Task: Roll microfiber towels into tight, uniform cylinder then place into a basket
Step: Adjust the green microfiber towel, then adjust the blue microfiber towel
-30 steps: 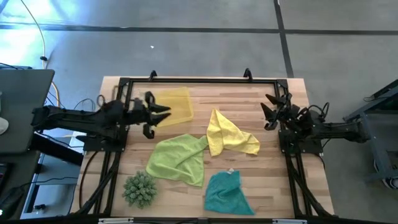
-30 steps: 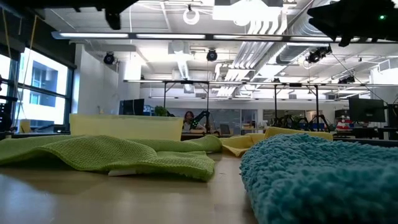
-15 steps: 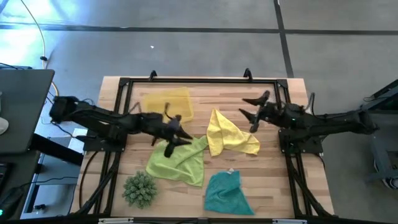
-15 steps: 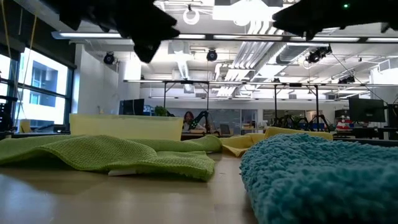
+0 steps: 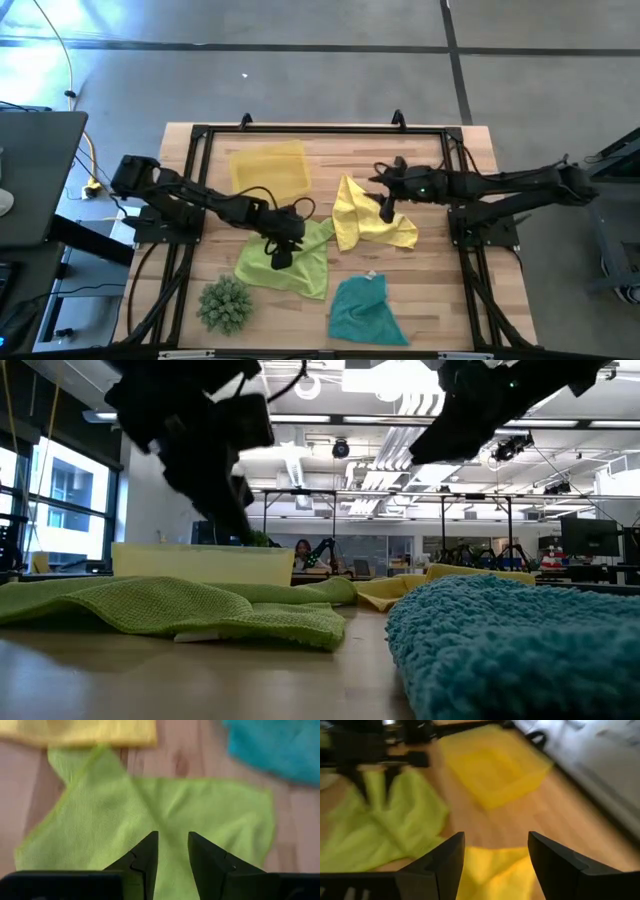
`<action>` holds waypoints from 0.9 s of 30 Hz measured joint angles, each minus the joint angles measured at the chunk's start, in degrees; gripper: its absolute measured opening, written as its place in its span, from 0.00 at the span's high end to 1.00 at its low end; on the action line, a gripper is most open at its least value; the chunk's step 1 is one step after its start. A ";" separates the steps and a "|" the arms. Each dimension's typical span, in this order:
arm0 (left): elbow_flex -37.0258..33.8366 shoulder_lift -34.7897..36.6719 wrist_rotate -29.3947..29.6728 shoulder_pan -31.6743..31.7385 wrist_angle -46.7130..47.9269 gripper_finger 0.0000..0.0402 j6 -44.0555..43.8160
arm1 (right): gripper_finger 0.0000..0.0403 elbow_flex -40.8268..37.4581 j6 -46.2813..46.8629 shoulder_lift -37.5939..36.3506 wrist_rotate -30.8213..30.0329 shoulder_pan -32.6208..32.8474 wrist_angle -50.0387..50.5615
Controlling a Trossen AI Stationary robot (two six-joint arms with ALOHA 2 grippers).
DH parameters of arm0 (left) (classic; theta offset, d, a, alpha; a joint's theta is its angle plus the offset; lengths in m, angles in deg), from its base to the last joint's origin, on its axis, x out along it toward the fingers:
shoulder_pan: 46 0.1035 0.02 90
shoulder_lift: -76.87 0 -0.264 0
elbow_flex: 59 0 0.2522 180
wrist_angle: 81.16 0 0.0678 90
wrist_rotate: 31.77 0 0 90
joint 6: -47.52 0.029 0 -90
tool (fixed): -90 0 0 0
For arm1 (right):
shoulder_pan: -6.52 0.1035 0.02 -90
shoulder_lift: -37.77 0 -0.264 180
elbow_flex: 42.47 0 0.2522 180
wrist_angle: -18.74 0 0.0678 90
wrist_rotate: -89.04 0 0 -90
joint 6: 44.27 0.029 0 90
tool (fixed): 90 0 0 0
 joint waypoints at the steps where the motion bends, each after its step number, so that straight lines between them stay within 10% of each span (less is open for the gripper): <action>1: 0.04 -0.84 0.00 -0.12 0.15 0.76 -0.02 | 0.48 -0.02 0.96 0.61 1.81 0.34 0.05; 27: -0.09 -2.76 4.85 -1.03 52.22 0.85 -4.64 | 0.48 -0.04 9.12 16.74 16.25 21.84 -15.04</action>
